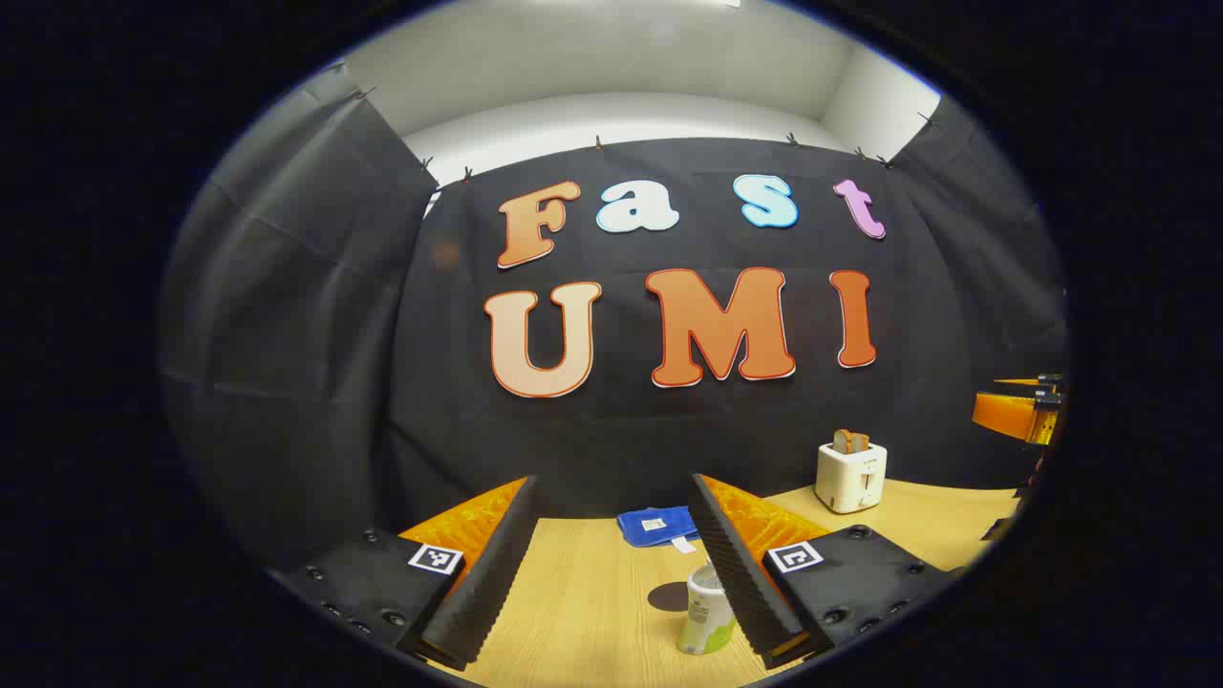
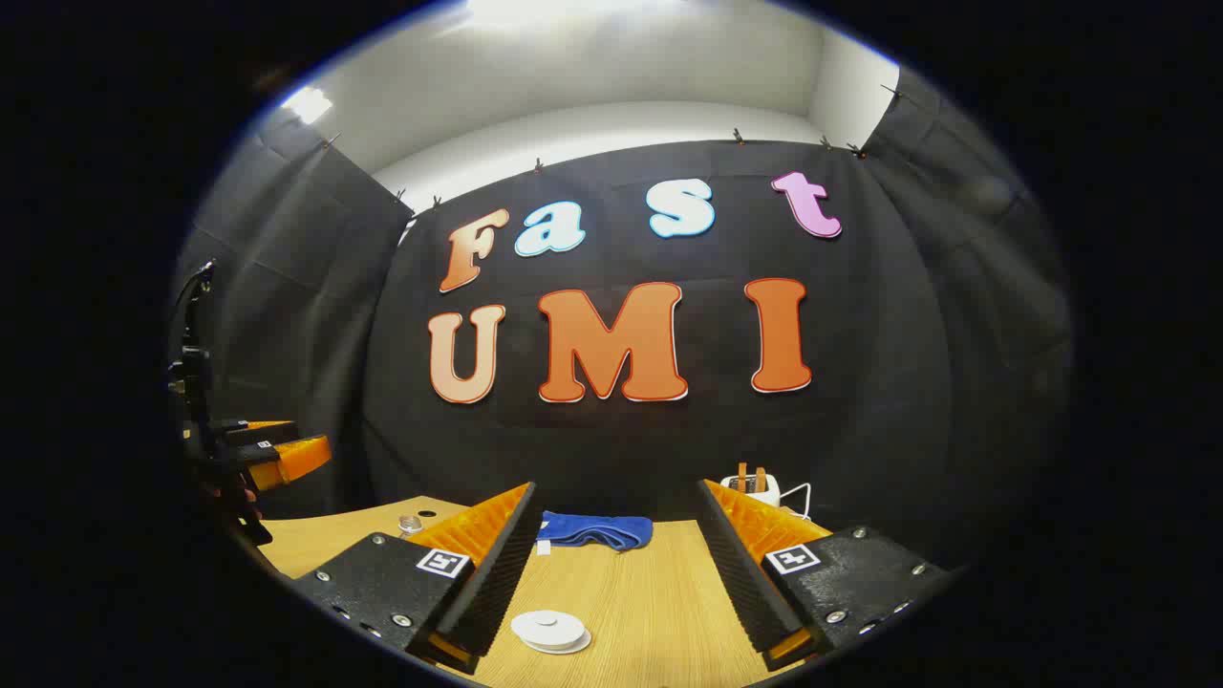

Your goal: Open the teacup lid with one hand, grasp the water bottle and pour water into the teacup with the other hand; after pouring, place the water bottle on the coaster and then close the teacup lid.

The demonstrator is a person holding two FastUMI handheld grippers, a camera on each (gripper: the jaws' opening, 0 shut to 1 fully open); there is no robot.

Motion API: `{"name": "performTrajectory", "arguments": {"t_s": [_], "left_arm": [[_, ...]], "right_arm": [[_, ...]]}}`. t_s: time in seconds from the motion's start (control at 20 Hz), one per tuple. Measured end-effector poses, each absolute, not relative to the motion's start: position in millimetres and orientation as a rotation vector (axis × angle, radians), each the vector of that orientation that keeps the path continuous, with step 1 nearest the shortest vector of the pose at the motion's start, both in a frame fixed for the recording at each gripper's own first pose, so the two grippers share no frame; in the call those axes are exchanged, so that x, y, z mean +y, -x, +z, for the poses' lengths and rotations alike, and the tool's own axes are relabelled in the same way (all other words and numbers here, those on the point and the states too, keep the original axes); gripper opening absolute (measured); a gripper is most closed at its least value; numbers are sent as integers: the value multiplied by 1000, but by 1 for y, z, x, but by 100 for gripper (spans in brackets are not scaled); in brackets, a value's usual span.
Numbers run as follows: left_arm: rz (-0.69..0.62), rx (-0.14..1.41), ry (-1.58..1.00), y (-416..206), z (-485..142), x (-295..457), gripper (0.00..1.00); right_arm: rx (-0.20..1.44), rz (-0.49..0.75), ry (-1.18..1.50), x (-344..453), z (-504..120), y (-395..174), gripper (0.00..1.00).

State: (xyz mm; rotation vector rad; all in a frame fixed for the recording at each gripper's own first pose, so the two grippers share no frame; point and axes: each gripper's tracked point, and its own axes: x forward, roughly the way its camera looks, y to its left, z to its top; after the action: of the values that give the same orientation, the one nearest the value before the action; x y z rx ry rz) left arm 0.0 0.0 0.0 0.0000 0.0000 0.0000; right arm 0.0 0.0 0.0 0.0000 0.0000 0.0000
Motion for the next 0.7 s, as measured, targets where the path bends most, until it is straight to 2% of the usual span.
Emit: {"name": "performTrajectory", "arguments": {"t_s": [0.05, 0.15, 0.35, 0.4, 0.45, 0.7], "left_arm": [[-1, -4, 0, 1, 3, -1, 100], [-6, -9, 2, 3, 5, -5, 97], [4, -12, 7, 3, 5, -3, 100], [12, -12, 7, 3, 4, -1, 100], [10, -10, 14, 3, 3, -1, 97], [-15, 15, 52, 2, -5, -5, 100]], "right_arm": [[3, 6, 0, 1, 0, -1, 97], [9, 19, 1, 5, 0, -1, 97], [2, 49, -2, 13, 2, 0, 97], [5, 51, -6, 13, 1, -2, 100], [10, 52, -7, 14, 0, -2, 97], [27, 68, 42, 21, -8, -5, 97]]}}
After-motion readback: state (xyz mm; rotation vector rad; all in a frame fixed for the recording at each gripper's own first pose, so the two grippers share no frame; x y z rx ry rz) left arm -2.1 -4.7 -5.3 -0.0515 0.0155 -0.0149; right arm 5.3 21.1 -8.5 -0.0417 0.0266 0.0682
